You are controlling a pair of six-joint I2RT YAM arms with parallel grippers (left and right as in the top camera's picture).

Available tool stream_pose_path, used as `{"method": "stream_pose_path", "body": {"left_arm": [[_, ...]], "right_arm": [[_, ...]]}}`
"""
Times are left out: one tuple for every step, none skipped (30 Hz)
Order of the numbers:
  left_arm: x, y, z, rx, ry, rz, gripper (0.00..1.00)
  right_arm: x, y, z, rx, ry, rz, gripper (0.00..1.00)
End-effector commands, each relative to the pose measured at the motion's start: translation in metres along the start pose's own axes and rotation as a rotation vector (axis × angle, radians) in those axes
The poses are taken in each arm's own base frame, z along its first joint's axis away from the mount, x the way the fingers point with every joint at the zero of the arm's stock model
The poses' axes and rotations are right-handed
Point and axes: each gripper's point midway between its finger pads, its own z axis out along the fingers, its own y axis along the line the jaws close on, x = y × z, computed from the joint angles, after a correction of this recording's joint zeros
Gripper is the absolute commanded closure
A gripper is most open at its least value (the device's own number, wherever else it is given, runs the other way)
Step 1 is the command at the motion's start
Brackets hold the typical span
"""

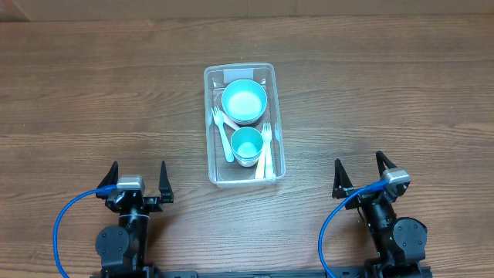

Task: Pack container

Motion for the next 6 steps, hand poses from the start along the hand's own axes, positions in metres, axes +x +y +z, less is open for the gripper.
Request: {"method": "stream_pose_path", "body": {"left_arm": [[0.0006, -0.0025, -0.0001, 0.016, -0.004, 0.012, 0.00], [0.0006, -0.0026, -0.0001, 0.016, -0.004, 0.012, 0.00], [0.0006, -0.0025, -0.0001, 0.016, -0.004, 0.012, 0.00], [0.0007, -0.0026, -0.0001, 0.016, -0.004, 0.012, 0.00], [0.0006, -0.0026, -0.0001, 0.016, -0.004, 0.012, 0.00], [0.0006, -0.0025, -0.0001, 0.016, -0.004, 0.012, 0.00]], "right_arm": [[0.0010, 0.0000, -0.0001, -0.003, -0.007, -0.008, 0.00], [0.0010, 0.0000, -0.0001, -0.003, -0.007, -0.008, 0.00], [0.0009, 0.0001, -0.0001, -0.003, -0.007, -0.008, 0.00], [0.0009, 0.0001, -0.0001, -0.003, -0.007, -0.008, 0.00], [0.0010, 0.0000, -0.0001, -0.003, -0.007, -0.008, 0.00], [0.0009, 0.0000, -0.0001, -0.003, -0.007, -0.008, 0.00]]}}
